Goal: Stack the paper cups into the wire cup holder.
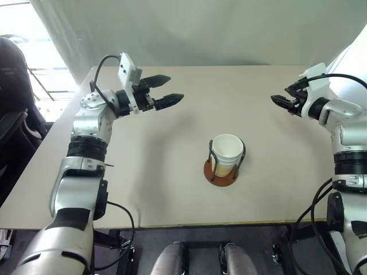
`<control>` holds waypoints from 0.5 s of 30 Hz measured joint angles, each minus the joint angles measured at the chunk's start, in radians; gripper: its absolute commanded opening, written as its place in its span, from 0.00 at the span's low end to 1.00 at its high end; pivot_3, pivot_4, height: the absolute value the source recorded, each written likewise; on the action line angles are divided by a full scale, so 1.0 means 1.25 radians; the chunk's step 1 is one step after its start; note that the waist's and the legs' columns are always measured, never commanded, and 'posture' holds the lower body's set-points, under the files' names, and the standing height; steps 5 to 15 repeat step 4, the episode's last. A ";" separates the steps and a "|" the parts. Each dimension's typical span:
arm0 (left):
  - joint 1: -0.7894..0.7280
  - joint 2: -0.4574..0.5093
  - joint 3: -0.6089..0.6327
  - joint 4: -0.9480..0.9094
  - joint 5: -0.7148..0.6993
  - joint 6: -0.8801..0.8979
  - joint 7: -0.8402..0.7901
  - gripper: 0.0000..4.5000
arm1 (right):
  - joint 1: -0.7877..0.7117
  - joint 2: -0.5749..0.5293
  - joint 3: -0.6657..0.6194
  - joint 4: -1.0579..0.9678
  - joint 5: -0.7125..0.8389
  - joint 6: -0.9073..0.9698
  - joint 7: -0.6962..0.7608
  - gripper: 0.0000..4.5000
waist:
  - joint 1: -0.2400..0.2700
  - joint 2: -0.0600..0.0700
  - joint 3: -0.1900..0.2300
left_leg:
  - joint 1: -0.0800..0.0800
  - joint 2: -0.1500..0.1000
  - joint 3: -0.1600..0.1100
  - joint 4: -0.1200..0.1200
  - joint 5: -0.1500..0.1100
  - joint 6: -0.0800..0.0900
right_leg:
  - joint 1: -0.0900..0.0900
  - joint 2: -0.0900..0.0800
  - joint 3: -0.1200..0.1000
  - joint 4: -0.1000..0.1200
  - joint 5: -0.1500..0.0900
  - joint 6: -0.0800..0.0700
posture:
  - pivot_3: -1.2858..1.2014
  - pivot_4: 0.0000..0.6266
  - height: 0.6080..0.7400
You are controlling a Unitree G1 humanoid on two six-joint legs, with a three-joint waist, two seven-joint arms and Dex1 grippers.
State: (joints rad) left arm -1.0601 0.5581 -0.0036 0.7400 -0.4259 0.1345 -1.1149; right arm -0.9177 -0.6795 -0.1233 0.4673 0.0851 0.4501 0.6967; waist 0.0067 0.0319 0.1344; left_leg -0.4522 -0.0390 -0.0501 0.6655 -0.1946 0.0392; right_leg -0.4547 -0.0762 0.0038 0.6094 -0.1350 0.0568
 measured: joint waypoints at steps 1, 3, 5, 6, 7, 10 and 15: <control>0.017 0.003 0.000 -0.006 0.008 0.000 -0.004 1.00 | 0.008 0.000 -0.002 0.000 0.000 -0.004 -0.005 0.57 | 0.000 0.000 0.000 | 0.000 0.000 0.000 0.000 0.000 0.000 | 0.000 0.000 0.000 0.000 0.000 0.000 | 0.52 0.24 1.00; 0.043 0.013 -0.003 -0.011 0.032 -0.005 -0.019 1.00 | 0.023 0.001 -0.005 0.000 0.002 -0.005 -0.015 0.57 | 0.000 0.000 0.000 | 0.000 0.000 0.000 0.000 0.000 0.000 | 0.000 0.000 0.000 0.000 0.000 -0.001 | 0.52 0.24 1.00; 0.052 0.021 -0.003 -0.012 0.037 -0.006 -0.030 1.00 | 0.030 0.002 -0.009 -0.001 0.006 -0.001 -0.022 0.57 | 0.000 0.000 0.000 | 0.000 0.000 0.000 0.000 0.000 0.000 | 0.000 0.000 0.000 0.000 0.001 -0.001 | 0.52 0.24 1.00; 0.052 0.021 -0.003 -0.012 0.037 -0.006 -0.030 1.00 | 0.030 0.002 -0.009 -0.001 0.006 -0.001 -0.022 0.57 | 0.000 0.000 0.000 | 0.000 0.000 0.000 0.000 0.000 0.000 | 0.000 0.000 0.000 0.000 0.001 -0.001 | 0.52 0.24 1.00; 0.052 0.021 -0.003 -0.012 0.037 -0.006 -0.030 1.00 | 0.030 0.002 -0.009 -0.001 0.006 -0.001 -0.022 0.57 | 0.000 0.000 0.000 | 0.000 0.000 0.000 0.000 0.000 0.000 | 0.000 0.000 0.000 0.000 0.001 -0.001 | 0.52 0.24 1.00; 0.052 0.021 -0.003 -0.012 0.037 -0.006 -0.030 1.00 | 0.030 0.002 -0.009 -0.001 0.006 -0.001 -0.022 0.57 | 0.000 0.000 0.000 | 0.000 0.000 0.000 0.000 0.000 0.000 | 0.000 0.000 0.000 0.000 0.001 -0.001 | 0.52 0.24 1.00; 0.052 0.021 -0.003 -0.012 0.037 -0.006 -0.030 1.00 | 0.030 0.002 -0.009 -0.001 0.006 -0.001 -0.022 0.57 | 0.000 0.000 0.000 | 0.000 0.000 0.000 0.000 0.000 0.000 | 0.000 0.000 0.000 0.000 0.001 -0.001 | 0.52 0.24 1.00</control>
